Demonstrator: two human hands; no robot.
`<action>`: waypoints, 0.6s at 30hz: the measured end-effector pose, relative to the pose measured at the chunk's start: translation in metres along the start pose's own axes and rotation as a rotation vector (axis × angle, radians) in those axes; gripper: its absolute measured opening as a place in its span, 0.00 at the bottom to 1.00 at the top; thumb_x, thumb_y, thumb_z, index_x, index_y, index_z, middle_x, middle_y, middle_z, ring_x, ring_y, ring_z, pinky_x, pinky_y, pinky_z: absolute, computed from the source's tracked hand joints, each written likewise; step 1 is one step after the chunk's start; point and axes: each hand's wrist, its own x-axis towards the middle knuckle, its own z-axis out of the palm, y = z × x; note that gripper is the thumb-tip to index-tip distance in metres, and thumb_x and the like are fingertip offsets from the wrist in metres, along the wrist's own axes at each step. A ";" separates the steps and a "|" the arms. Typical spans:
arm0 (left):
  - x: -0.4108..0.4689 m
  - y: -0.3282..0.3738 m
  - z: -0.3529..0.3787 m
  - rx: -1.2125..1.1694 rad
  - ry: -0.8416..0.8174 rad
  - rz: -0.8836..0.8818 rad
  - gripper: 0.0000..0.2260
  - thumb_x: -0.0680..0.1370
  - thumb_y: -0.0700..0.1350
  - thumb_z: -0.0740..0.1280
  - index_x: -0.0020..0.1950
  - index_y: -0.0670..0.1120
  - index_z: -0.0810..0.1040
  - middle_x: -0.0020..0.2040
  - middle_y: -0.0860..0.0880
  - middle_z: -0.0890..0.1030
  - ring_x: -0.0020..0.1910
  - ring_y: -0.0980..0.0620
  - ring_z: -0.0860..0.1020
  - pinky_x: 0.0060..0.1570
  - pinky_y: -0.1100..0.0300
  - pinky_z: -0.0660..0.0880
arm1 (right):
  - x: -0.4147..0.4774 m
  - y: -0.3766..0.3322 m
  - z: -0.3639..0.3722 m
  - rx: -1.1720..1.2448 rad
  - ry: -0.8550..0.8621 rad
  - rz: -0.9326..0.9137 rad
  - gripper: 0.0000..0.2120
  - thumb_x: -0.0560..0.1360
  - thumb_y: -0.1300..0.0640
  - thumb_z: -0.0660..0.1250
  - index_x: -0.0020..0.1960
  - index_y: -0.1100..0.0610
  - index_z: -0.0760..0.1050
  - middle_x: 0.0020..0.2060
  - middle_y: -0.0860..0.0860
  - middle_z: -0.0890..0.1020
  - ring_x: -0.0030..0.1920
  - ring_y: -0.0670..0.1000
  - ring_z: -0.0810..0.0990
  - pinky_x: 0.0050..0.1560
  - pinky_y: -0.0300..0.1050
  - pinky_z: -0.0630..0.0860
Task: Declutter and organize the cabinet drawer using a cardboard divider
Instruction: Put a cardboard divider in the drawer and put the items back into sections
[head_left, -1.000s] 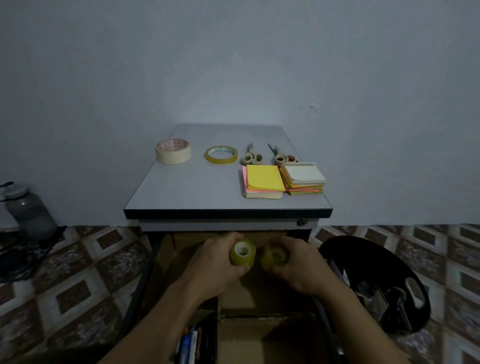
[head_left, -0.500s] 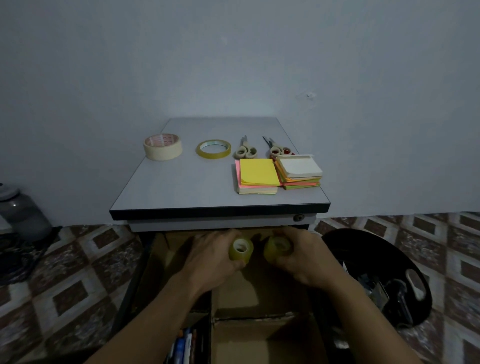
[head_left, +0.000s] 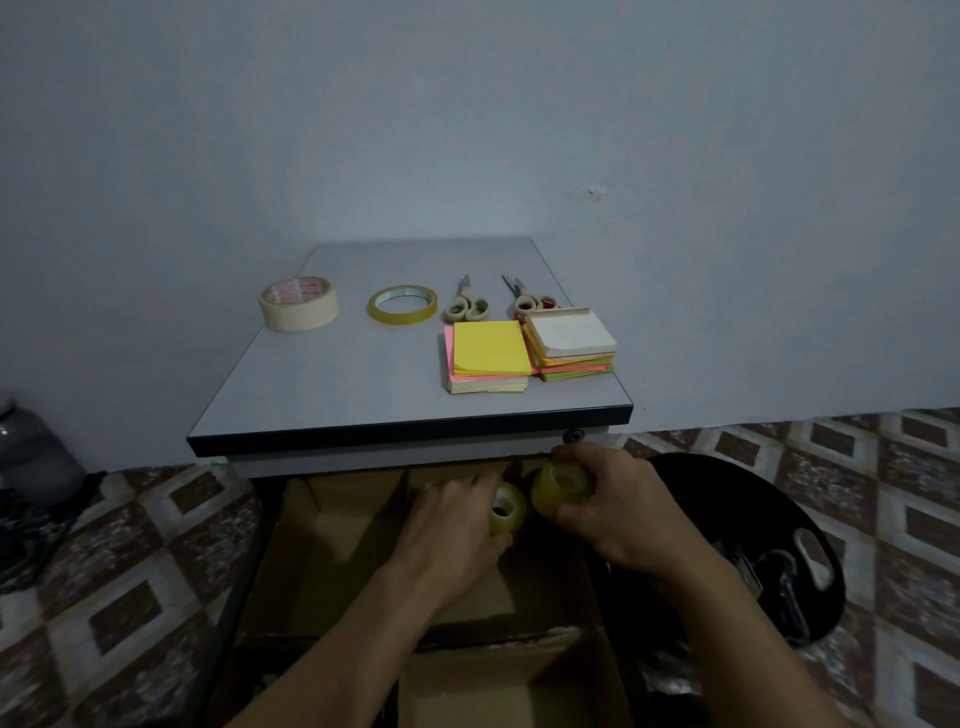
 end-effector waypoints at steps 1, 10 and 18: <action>0.003 0.000 0.002 -0.032 -0.022 -0.005 0.17 0.73 0.48 0.74 0.60 0.53 0.74 0.53 0.53 0.80 0.48 0.55 0.79 0.48 0.53 0.80 | 0.000 0.000 0.000 0.010 0.003 0.003 0.29 0.72 0.53 0.74 0.71 0.50 0.70 0.59 0.48 0.78 0.53 0.44 0.74 0.53 0.36 0.72; 0.029 -0.010 0.024 -0.303 -0.125 -0.144 0.28 0.72 0.37 0.74 0.68 0.54 0.73 0.57 0.53 0.80 0.54 0.55 0.78 0.56 0.55 0.78 | 0.001 0.005 0.000 0.011 -0.001 0.028 0.27 0.72 0.54 0.74 0.69 0.50 0.72 0.57 0.48 0.78 0.54 0.46 0.75 0.55 0.40 0.75; 0.033 -0.012 0.031 -0.326 -0.107 -0.146 0.28 0.72 0.37 0.74 0.69 0.53 0.71 0.57 0.52 0.78 0.53 0.55 0.78 0.51 0.54 0.81 | 0.000 0.011 0.006 0.019 0.003 0.061 0.27 0.71 0.54 0.75 0.68 0.49 0.73 0.52 0.44 0.77 0.50 0.45 0.76 0.43 0.28 0.70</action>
